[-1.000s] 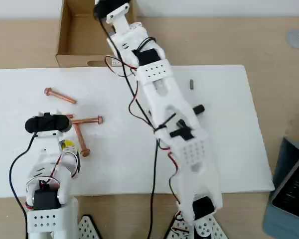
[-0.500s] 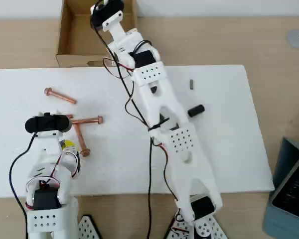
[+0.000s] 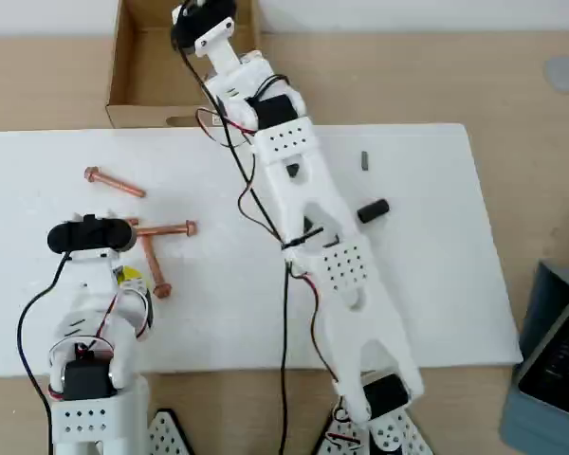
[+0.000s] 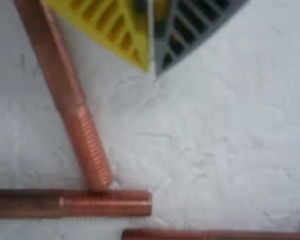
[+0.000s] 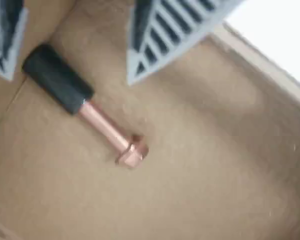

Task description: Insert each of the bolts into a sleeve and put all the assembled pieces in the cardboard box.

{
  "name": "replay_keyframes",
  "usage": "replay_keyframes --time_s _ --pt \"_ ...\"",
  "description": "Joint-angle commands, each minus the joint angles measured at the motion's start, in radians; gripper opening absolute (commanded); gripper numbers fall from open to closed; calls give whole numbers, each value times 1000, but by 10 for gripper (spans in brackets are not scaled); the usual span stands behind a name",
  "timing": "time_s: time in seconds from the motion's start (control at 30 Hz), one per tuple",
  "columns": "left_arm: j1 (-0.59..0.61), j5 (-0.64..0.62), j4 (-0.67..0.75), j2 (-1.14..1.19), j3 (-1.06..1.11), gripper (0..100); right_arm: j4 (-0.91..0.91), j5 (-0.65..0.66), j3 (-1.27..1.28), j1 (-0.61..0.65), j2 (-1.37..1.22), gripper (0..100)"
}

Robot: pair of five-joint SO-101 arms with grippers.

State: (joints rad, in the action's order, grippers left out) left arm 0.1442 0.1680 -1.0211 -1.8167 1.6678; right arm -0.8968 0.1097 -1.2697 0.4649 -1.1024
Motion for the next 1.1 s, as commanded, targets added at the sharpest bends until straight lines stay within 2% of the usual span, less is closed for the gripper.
replay_keyframes --time_s 0.0,0.37,0.9,1.07 --pt "0 0 3 -8 -5 2 -104 0 -116 -22 35 167" --pt "5 0 3 -8 -5 2 -493 0 -397 -70 44 167" --pt "5 0 3 -8 -5 2 -884 6 -400 -104 87 167" --pt "5 0 3 -8 -5 2 -891 44 -397 -125 88 168"
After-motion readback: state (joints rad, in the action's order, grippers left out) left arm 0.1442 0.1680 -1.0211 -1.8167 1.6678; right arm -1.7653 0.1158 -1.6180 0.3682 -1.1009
